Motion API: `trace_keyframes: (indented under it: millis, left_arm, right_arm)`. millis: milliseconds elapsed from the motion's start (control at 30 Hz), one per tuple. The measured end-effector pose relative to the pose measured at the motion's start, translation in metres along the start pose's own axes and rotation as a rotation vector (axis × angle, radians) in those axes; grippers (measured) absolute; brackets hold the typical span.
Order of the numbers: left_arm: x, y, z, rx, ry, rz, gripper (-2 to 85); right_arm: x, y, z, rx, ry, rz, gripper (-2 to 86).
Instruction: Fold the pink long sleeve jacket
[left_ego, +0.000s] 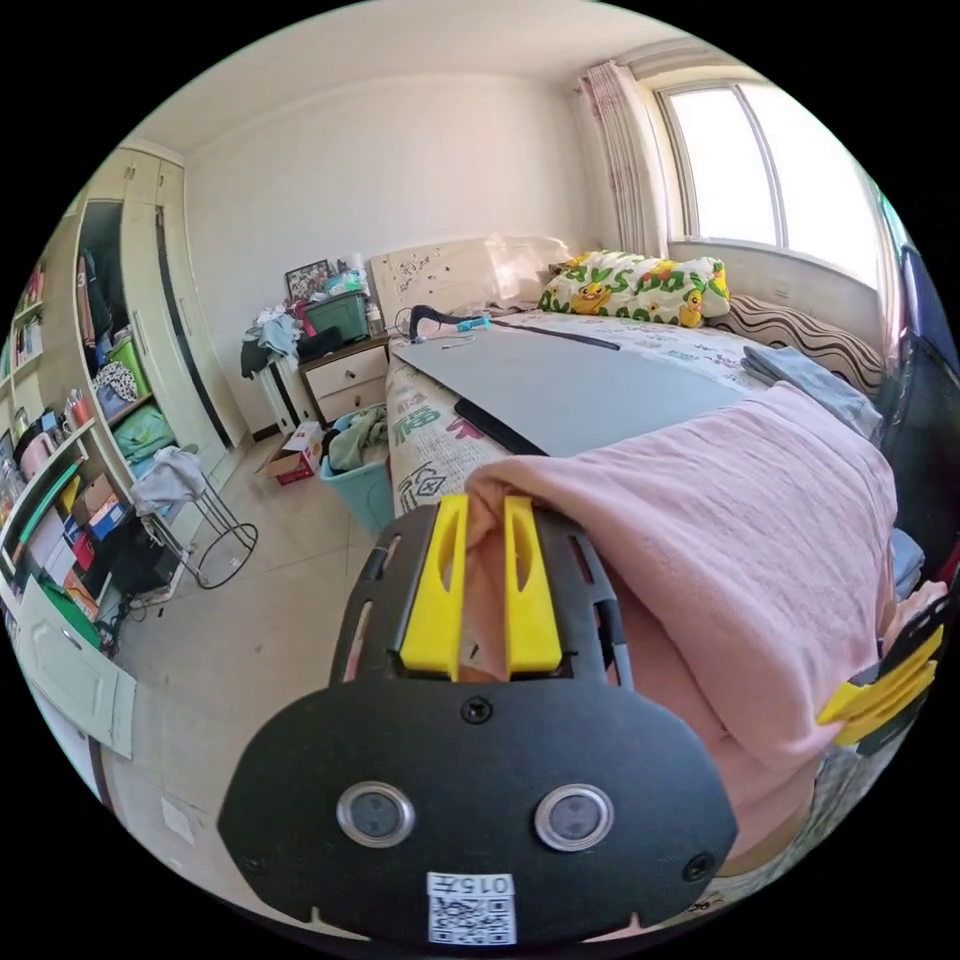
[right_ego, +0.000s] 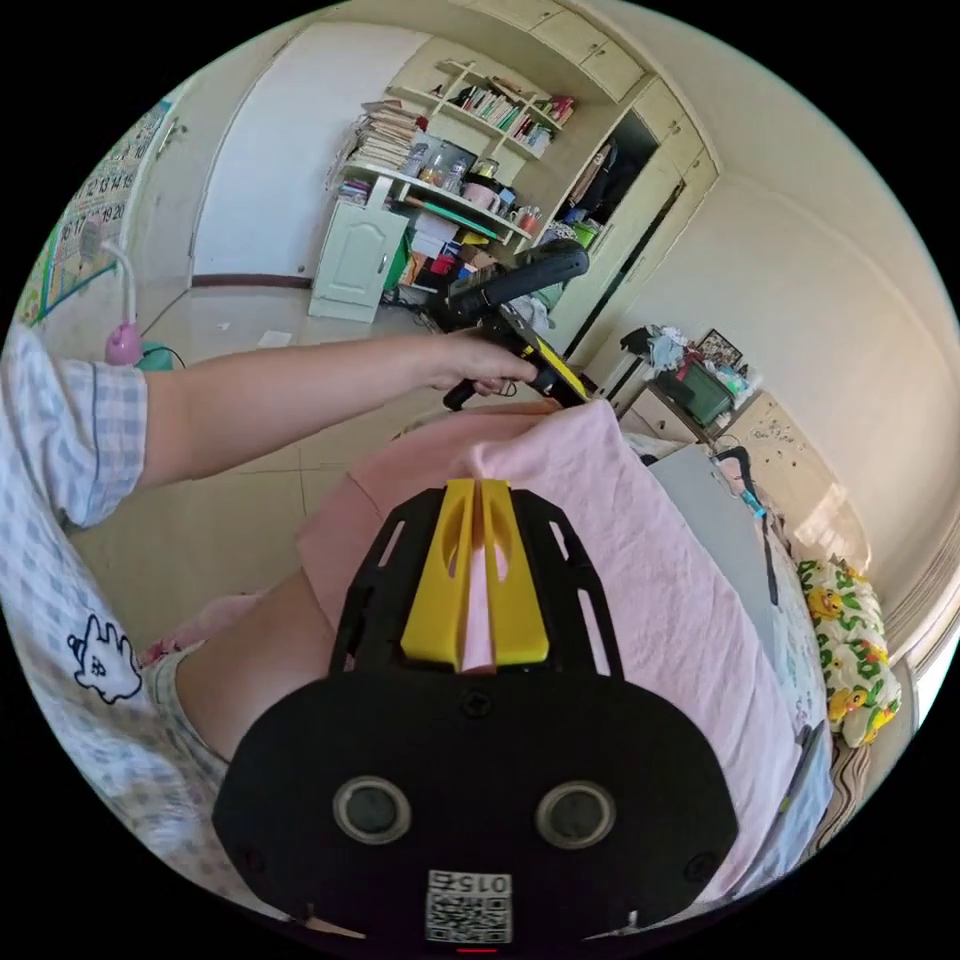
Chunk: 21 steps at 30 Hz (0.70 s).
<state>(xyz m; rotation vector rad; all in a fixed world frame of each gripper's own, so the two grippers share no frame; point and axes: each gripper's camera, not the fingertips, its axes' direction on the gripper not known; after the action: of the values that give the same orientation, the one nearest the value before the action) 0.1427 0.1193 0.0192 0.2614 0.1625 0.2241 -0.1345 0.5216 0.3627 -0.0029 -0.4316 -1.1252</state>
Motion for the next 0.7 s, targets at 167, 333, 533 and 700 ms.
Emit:
trace_keyframes:
  millis: [167, 333, 533, 700]
  left_arm:
    - [-0.016, -0.014, 0.012, 0.03, 0.026, -0.047, 1.6]
    - [-0.028, -0.001, 0.071, -0.086, 0.048, -0.054, 1.3]
    - [-0.034, 0.005, 0.092, -0.141, 0.039, -0.028, 2.4]
    - [-0.048, 0.026, 0.076, -0.121, -0.015, -0.045, 7.3]
  right_arm:
    - [0.0, -0.009, -0.001, -0.018, -0.086, -0.003, -1.0]
    - [0.001, -0.022, 0.013, -0.06, -0.107, 0.012, -1.0]
    - [-0.006, -0.039, 0.01, -0.071, -0.061, -0.003, -0.4]
    - [-0.004, -0.058, -0.031, 0.013, -0.094, 0.069, 3.9]
